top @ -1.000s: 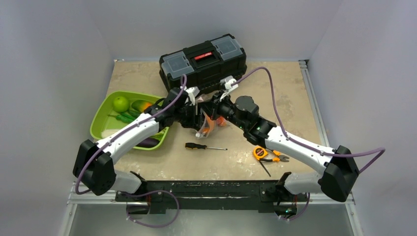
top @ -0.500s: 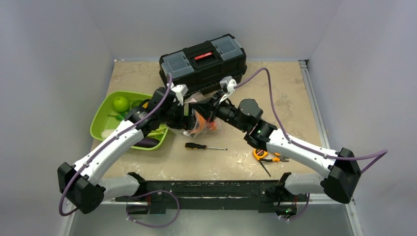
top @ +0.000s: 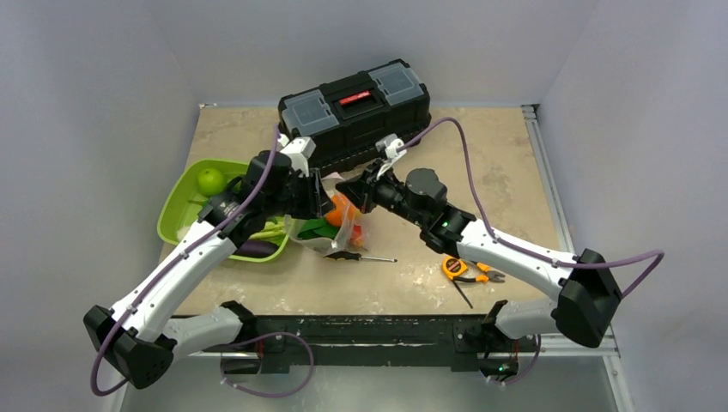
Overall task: Place the food in the zip-top bag and seal the zipper
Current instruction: Place the fake fruit in the zipper food storage bag, then pick up the fake fruit from the bin.
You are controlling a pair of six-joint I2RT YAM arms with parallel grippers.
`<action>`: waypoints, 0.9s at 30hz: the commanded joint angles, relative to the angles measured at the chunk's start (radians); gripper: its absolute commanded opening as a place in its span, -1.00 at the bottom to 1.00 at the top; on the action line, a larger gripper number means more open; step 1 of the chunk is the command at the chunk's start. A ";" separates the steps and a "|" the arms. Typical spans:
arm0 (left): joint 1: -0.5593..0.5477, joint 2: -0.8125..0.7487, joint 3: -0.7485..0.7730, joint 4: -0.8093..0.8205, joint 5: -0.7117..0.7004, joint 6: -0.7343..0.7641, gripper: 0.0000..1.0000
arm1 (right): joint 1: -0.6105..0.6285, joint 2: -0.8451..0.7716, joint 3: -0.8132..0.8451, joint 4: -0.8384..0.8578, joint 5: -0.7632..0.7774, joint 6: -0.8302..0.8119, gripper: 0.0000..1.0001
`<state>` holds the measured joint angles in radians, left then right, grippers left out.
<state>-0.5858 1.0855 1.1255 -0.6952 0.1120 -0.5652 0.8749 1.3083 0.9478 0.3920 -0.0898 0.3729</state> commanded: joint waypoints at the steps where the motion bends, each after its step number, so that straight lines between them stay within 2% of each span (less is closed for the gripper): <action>1: -0.001 0.026 0.036 0.136 0.048 -0.015 -0.54 | 0.012 0.007 0.053 -0.019 0.013 -0.024 -1.00; 3: -0.001 0.016 0.037 0.165 0.071 -0.012 -0.65 | 0.013 0.006 0.054 -0.031 0.025 -0.027 -1.00; 7: -0.001 -0.042 0.030 0.168 0.075 0.023 -0.62 | 0.014 -0.003 0.044 -0.041 0.066 -0.037 -1.00; 12: 0.000 -0.156 0.042 0.098 0.037 0.116 -0.15 | 0.012 -0.003 0.040 -0.035 0.085 -0.046 -1.00; 15: -0.001 -0.239 0.053 0.030 -0.077 0.177 -0.05 | 0.013 -0.013 0.047 -0.042 0.083 -0.050 -1.00; 21: 0.003 -0.373 0.066 -0.066 -0.436 0.205 0.45 | 0.013 -0.099 0.119 -0.099 0.106 -0.074 -1.00; 24: 0.004 -0.417 0.051 -0.071 -0.547 0.196 0.51 | 0.012 -0.127 0.118 -0.091 0.124 -0.084 -1.00; 27: 0.005 -0.440 0.025 -0.064 -0.594 0.176 0.62 | 0.012 -0.121 0.117 -0.105 0.129 -0.083 -1.00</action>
<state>-0.5846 0.6613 1.1618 -0.7479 -0.3103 -0.3965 0.8856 1.2167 1.0084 0.2504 0.0078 0.3115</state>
